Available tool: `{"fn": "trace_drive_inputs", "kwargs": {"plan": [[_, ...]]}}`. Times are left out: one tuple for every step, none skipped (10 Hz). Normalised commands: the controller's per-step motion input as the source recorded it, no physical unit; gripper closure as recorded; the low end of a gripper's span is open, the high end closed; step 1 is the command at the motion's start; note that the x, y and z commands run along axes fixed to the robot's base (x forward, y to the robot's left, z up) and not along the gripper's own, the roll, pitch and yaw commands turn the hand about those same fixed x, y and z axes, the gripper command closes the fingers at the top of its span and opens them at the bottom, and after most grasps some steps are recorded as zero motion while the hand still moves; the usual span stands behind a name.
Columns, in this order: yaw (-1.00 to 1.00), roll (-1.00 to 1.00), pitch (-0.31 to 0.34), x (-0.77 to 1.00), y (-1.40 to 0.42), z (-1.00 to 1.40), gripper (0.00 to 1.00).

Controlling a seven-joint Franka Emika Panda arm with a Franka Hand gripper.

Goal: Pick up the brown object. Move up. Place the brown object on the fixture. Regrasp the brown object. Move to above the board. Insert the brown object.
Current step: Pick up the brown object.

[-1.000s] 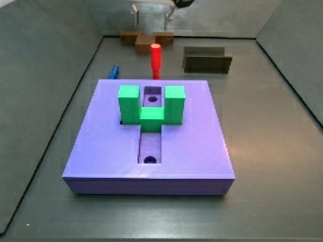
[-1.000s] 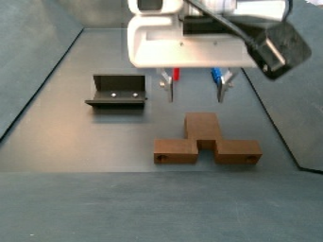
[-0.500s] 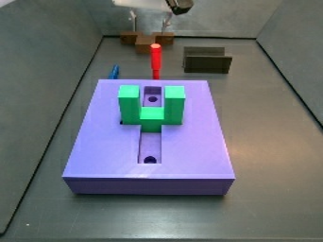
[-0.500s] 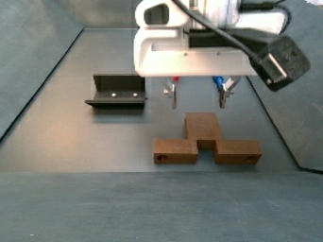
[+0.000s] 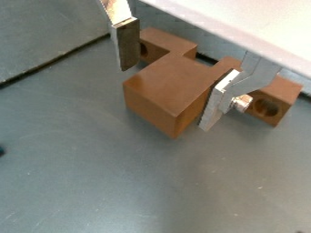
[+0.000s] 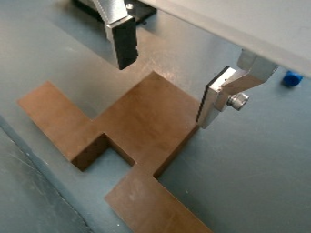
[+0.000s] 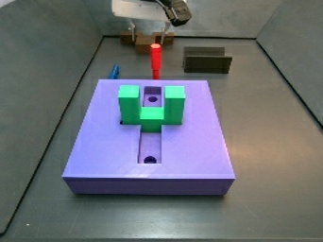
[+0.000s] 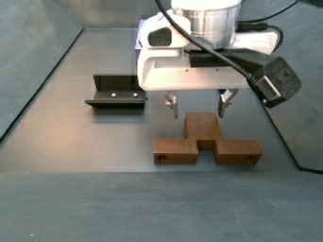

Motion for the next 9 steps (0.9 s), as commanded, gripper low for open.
{"fn": "trace_drive_inputs", "kwargs": {"plan": [[0.00, -0.17, 0.000, -0.06, 0.00, -0.26, 0.00], [0.00, -0.17, 0.000, -0.06, 0.00, -0.25, 0.00], [0.00, -0.16, 0.000, -0.04, 0.00, -0.25, 0.00], [0.00, -0.16, 0.000, -0.04, 0.02, -0.27, 0.00], [0.00, -0.15, -0.003, -0.07, 0.04, -0.27, 0.00], [0.00, -0.16, 0.000, -0.05, 0.05, -0.22, 0.00], [0.00, -0.13, 0.000, 0.00, 0.08, -0.13, 0.00], [0.00, -0.06, 0.000, 0.00, 0.11, -0.02, 0.00], [0.00, 0.00, 0.000, 0.00, 0.00, 0.00, 0.00]]}}
